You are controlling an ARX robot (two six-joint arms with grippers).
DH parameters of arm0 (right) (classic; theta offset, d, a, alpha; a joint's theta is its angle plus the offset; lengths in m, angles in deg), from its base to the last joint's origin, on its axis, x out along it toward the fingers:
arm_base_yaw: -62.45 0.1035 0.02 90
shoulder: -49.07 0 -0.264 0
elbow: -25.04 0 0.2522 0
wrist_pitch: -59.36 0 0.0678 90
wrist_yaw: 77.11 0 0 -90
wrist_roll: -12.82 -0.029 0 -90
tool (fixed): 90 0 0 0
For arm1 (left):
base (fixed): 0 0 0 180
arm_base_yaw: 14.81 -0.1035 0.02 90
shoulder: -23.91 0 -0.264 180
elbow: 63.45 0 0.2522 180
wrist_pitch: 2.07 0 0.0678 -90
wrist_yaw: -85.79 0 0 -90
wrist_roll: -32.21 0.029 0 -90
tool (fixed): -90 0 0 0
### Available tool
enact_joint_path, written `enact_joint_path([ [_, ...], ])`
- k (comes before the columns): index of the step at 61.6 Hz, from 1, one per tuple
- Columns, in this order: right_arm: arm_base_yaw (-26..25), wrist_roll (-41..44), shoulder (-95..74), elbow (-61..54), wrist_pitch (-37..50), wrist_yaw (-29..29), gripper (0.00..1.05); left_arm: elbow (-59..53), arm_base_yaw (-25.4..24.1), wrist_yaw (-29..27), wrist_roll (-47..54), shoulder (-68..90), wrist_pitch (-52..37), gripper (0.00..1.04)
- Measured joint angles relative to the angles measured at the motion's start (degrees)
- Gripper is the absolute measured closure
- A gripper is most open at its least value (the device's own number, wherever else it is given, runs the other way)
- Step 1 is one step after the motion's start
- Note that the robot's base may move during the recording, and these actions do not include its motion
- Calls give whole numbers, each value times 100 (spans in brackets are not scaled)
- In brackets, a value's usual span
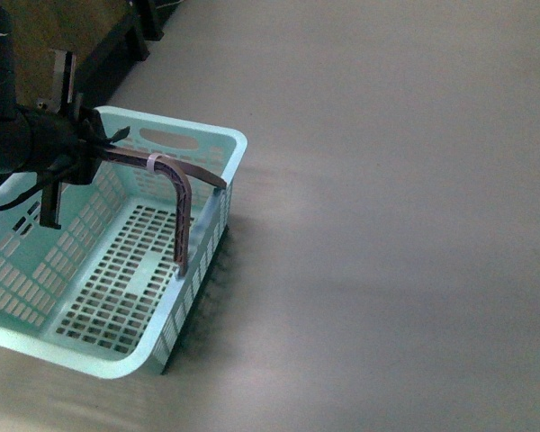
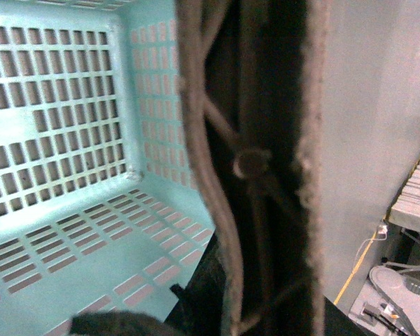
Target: Pick lemon and mango into basket
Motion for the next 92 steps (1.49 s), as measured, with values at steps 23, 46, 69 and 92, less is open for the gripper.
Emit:
enact_joint_path([
  [23,0,0,0,0,0,0,9,-1447,-87,442,-11,-3016,68,99],
  [46,0,0,0,0,0,0,9,-1784,-466,863,-713,-6039,1679,99],
  [69,0,0,0,0,0,0,9,-1613,-555,986,-826,-7005,2262,99],
  [92,0,0,0,0,0,7,9,-1613,-555,975,-839,-6994,2286,99],
])
